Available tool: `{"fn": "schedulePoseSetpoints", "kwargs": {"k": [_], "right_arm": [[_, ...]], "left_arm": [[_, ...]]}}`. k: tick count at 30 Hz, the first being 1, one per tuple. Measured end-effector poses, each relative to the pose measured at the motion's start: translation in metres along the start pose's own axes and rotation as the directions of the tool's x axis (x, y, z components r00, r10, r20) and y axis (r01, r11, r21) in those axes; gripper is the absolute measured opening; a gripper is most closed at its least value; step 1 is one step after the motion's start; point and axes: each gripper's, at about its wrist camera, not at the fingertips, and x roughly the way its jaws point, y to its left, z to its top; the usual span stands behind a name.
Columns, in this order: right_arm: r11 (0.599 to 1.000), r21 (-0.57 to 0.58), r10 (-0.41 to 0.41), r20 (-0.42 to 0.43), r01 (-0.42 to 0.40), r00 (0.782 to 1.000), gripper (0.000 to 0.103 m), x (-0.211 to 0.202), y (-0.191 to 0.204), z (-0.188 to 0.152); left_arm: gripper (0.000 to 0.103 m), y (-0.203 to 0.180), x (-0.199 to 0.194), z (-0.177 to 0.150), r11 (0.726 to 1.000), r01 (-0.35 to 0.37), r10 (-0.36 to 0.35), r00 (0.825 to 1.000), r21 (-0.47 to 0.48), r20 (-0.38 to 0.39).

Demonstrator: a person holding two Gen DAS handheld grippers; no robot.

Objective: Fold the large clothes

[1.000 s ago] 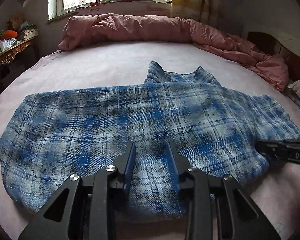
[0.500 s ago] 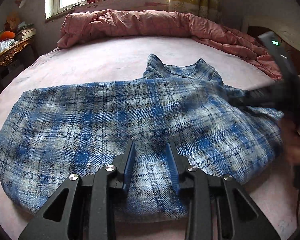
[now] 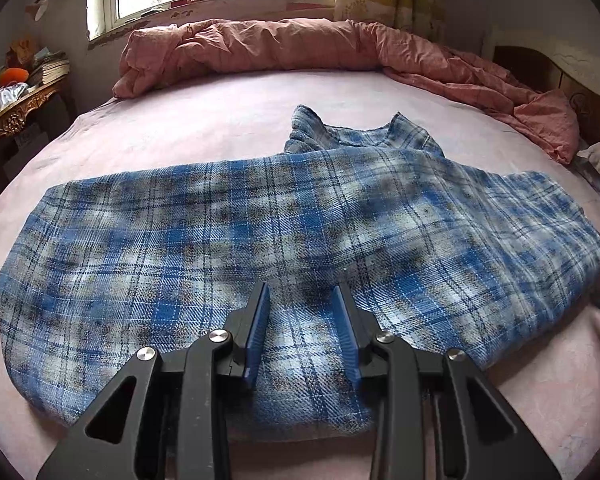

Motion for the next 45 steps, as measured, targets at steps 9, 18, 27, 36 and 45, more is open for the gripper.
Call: {"fn": "schedulePoseSetpoints", "kwargs": {"k": [9, 18, 27, 36, 45], "right_arm": [[0.891, 0.443, 0.101, 0.019, -0.100, 0.995, 0.034, 0.018, -0.108, 0.020], [0.839, 0.512, 0.086, 0.211, -0.185, 0.974, 0.073, 0.005, -0.104, 0.004], [0.879, 0.460, 0.023, 0.225, -0.126, 0.974, 0.080, 0.030, -0.090, 0.023], [0.961, 0.274, -0.119, 0.341, 0.022, 0.933, 0.013, -0.005, -0.046, 0.040], [0.962, -0.271, 0.129, 0.328, -0.037, 0.936, 0.012, 0.003, 0.149, 0.049]], "left_arm": [[0.038, 0.001, -0.001, 0.000, 1.000, 0.004, -0.004, 1.000, -0.006, -0.001], [0.048, 0.001, -0.003, 0.000, 1.000, 0.015, -0.015, 1.000, -0.012, -0.003], [0.051, 0.005, -0.006, 0.003, 0.999, 0.034, -0.034, 0.999, -0.024, -0.001], [0.050, 0.066, -0.082, 0.016, 0.976, 0.013, 0.055, 0.949, -0.215, 0.310], [0.045, 0.073, -0.090, 0.019, 0.973, 0.103, -0.025, 0.938, -0.209, 0.347]]}}
